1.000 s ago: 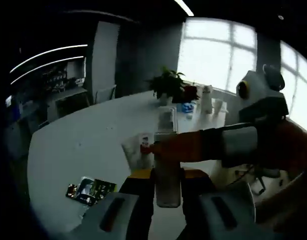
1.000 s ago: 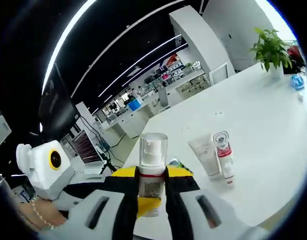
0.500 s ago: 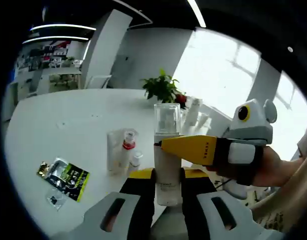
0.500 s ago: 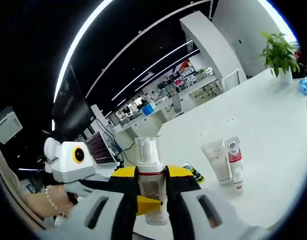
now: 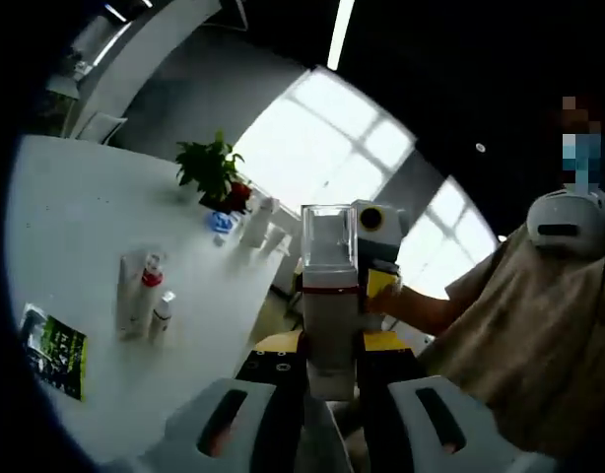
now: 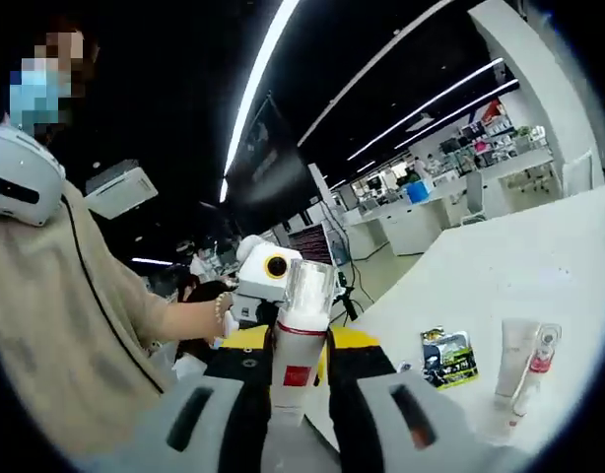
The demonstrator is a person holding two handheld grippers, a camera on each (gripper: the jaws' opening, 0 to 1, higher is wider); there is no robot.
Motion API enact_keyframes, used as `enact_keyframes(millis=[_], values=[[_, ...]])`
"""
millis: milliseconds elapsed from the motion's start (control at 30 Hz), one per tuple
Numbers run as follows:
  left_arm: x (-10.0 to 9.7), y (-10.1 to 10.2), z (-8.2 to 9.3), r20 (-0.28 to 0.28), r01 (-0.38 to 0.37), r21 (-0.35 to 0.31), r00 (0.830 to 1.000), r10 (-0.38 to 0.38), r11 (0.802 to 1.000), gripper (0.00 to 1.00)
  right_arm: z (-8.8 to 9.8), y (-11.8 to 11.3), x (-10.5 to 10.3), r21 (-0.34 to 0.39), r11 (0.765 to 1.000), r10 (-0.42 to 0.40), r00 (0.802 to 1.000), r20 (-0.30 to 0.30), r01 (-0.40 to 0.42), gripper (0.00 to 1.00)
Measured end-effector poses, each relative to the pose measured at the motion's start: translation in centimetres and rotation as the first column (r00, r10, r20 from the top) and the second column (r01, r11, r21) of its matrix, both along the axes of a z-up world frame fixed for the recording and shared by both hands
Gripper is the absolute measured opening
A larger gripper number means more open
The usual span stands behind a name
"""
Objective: Arrange the skincare products in the storage area until every visible bottle or jar stands upright without overlapping.
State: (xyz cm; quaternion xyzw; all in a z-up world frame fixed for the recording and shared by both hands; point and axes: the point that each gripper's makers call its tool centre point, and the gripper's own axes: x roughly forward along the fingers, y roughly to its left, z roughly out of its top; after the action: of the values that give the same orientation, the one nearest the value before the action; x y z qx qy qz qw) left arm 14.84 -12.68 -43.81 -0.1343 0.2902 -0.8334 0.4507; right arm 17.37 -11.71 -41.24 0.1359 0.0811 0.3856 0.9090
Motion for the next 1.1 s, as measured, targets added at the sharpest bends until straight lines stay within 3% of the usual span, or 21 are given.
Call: enact_keyframes(millis=[100,267,467,600,633,700,767,867,933,967,1000,1033,1067,1100], values=[[-0.5,0.0,0.5,0.022,0.042,-0.023,0.999,-0.041,0.999,0.15,0.6,0.8,-0.3,-0.049,0.998,0.031,0.999,0.033,-0.029,0.22],[0.5,-0.3,0.8,0.021,0.063,-0.036,0.998,-0.062,0.997,0.15,1.0,0.6,0.1,-0.021,1.0,0.001,0.999,0.045,0.0,0.22],[-0.1,-0.3,-0.4,0.104,0.103,-0.003,0.989,-0.102,0.995,0.15,0.1,0.9,0.0,-0.083,0.997,0.011,1.0,0.016,-0.01,0.22],[0.9,-1.1,-0.2,0.228,0.042,-0.067,0.973,-0.026,0.997,0.15,0.4,0.0,0.6,-0.219,0.968,-0.096,0.988,0.123,0.121,0.21],[1.4,-1.4,-0.1,0.277,0.005,-0.092,0.961,0.021,0.996,0.16,0.6,-0.4,0.9,-0.283,0.942,-0.134,0.974,0.181,0.182,0.21],[1.8,-2.0,0.4,0.3,-0.043,-0.114,0.951,0.075,0.993,0.17,1.1,-0.8,1.2,-0.33,0.905,-0.186,0.948,0.26,0.268,0.21],[2.4,-2.7,0.5,0.363,-0.106,-0.138,0.92,0.15,0.985,0.19,1.5,-1.6,1.6,-0.328,0.872,-0.273,0.918,0.287,0.362,0.2],[3.2,-3.5,1.1,0.381,-0.225,-0.177,0.882,0.278,0.958,0.2,2.0,-2.9,2.3,-0.289,0.832,-0.386,0.868,0.311,0.473,0.2],[3.9,-4.0,1.3,0.417,-0.296,-0.21,0.835,0.359,0.932,0.2,2.1,-4.1,2.9,-0.255,0.795,-0.477,0.827,0.296,0.55,0.2],[4.0,-4.1,1.3,0.447,-0.317,-0.219,0.808,0.384,0.923,0.2,2.1,-4.3,3.1,-0.242,0.788,-0.499,0.818,0.285,0.565,0.2],[4.4,-4.4,1.4,0.485,-0.362,-0.237,0.76,0.432,0.902,0.2,2.2,-5.0,3.4,-0.189,0.772,-0.561,0.79,0.247,0.607,0.2],[4.6,-4.6,1.4,0.516,-0.388,-0.248,0.722,0.46,0.888,0.19,2.1,-5.5,3.7,-0.146,0.753,-0.609,0.764,0.214,0.641,0.19],[4.7,-4.9,1.1,0.567,-0.409,-0.255,0.671,0.478,0.876,0.19,2.0,-5.7,3.9,-0.125,0.743,-0.632,0.751,0.192,0.658,0.19],[4.8,-5.0,1.0,0.598,-0.431,-0.259,0.631,0.494,0.864,0.19,1.9,-5.9,4.0,-0.11,0.731,-0.651,0.737,0.183,0.673,0.19]])
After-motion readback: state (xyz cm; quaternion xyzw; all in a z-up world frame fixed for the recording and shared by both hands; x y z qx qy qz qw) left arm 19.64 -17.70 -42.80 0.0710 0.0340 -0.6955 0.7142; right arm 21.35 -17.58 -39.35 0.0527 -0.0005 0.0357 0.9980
